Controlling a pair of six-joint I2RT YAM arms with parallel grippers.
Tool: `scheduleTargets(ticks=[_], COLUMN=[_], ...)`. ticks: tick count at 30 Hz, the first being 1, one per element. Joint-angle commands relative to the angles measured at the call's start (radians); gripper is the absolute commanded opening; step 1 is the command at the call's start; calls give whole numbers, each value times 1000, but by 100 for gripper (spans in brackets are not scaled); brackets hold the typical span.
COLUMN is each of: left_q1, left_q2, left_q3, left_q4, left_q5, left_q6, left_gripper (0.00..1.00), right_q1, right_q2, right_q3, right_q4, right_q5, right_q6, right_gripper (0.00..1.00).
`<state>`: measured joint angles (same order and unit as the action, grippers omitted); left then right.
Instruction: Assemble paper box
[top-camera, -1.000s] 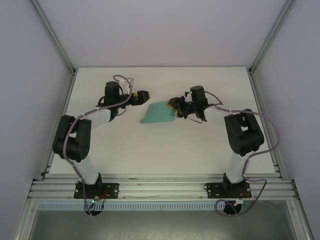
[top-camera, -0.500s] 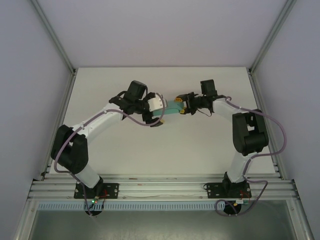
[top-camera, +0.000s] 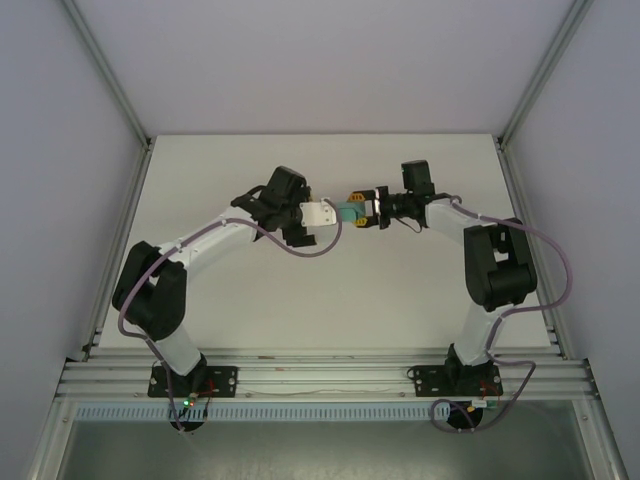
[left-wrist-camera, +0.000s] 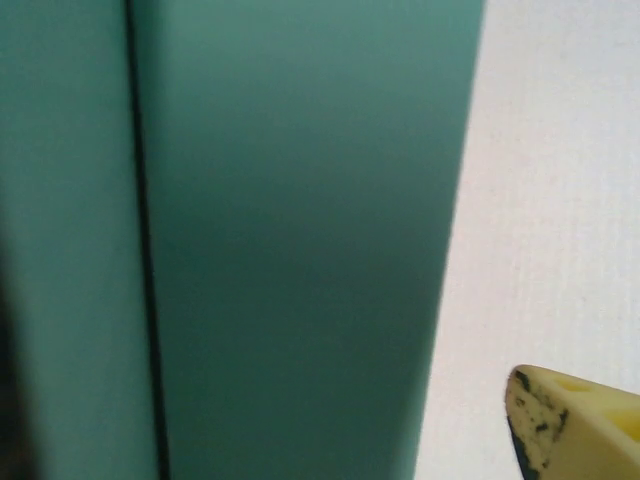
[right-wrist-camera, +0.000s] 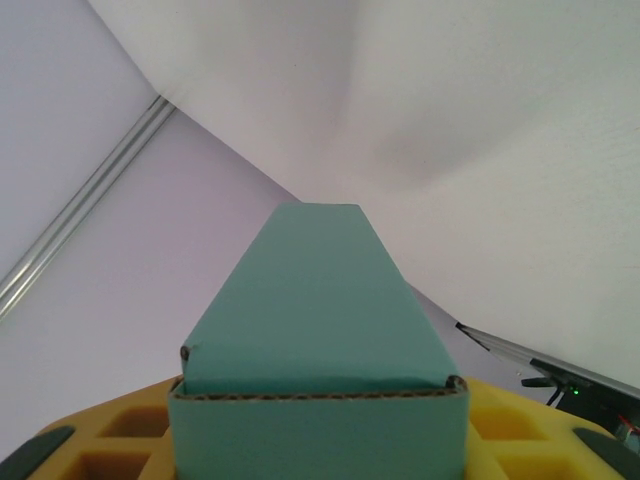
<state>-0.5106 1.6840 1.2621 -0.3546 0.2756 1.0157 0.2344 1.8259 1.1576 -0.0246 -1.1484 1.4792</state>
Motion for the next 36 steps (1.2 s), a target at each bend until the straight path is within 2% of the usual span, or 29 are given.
scheduleTargets(ticks=[1, 6, 7, 9, 10, 15, 21, 22, 24, 26, 29, 31, 32, 35, 36], left_q1=[3, 3, 3, 4, 3, 4, 6, 7, 9, 21, 40, 46, 49, 50, 50], left_q2=[9, -9, -11, -11, -11, -12, -10, -9, 0, 15, 53, 88, 117, 206, 238], left_q3=[3, -10, -10, -2, 0, 22, 41, 47, 69, 101, 172, 224, 254, 349, 381], left_q4=[49, 77, 76, 67, 62, 28, -12, -35, -83, -167, -347, -458, -513, -641, -680], left_q5=[-69, -38, -36, -34, -32, -31, -17, -13, -5, 35, 110, 134, 136, 130, 131], left_q6=[11, 9, 9, 7, 8, 17, 25, 34, 41, 63, 118, 154, 164, 165, 162], left_gripper=[83, 67, 64, 60, 60, 54, 49, 48, 46, 45, 46, 46, 46, 46, 46], right_q1=[23, 24, 25, 24, 23, 24, 7, -2, -24, -59, -109, -119, -118, -108, -99], right_q2=[-7, -13, -14, -17, -21, -37, -79, -98, -143, -195, -270, -313, -338, -437, -472], right_q3=[4, 15, 20, 25, 26, 14, -25, -31, -33, -32, -11, 30, 58, 53, 33], right_q4=[44, -9, -24, -61, -73, -77, -68, -80, -144, -200, -365, -488, -553, -549, -522], right_q5=[-100, -106, -104, -100, -94, -77, -24, 5, 72, 143, 322, 493, 624, 856, 886], right_q6=[35, -20, -37, -70, -79, -99, -139, -172, -257, -364, -589, -779, -868, -1082, -1161], right_gripper=[35, 43, 41, 42, 48, 50, 64, 72, 74, 99, 99, 100, 100, 100, 100])
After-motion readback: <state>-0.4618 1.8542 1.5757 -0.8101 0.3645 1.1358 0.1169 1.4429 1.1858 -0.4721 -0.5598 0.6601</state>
